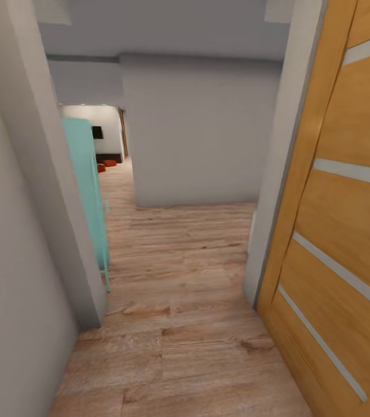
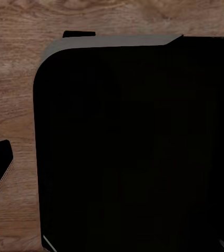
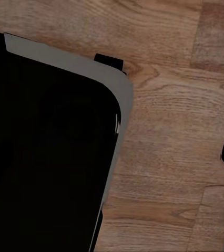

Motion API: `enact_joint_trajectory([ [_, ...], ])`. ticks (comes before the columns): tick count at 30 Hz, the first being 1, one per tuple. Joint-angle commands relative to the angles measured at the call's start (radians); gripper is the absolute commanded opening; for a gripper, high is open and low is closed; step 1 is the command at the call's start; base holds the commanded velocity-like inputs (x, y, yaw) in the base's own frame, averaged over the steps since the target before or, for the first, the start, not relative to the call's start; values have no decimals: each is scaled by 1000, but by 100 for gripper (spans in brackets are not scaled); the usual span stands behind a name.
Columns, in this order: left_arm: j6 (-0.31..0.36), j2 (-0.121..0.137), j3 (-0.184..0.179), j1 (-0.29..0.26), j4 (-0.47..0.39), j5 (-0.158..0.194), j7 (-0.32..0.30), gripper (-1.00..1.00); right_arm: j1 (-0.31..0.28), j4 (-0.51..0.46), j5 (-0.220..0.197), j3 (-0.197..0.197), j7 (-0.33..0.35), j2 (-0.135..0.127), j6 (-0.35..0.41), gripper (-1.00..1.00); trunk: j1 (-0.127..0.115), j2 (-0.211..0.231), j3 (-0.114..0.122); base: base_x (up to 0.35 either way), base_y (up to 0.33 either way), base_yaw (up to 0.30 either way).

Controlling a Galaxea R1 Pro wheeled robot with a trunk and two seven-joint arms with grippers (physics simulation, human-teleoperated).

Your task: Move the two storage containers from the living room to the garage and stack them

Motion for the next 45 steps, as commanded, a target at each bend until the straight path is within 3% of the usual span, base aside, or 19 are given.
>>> enact_joint_trajectory([
  [1, -3, 0, 1, 0, 1, 3, -1, 100, -1, 3, -11, 7, 6, 0, -6, 100, 1, 0, -1, 316, 0, 0],
  [45, -3, 0, 1, 0, 1, 3, -1, 100, -1, 3, -25, 7, 6, -1, -4, 100, 1, 0, -5, 316, 0, 20],
])
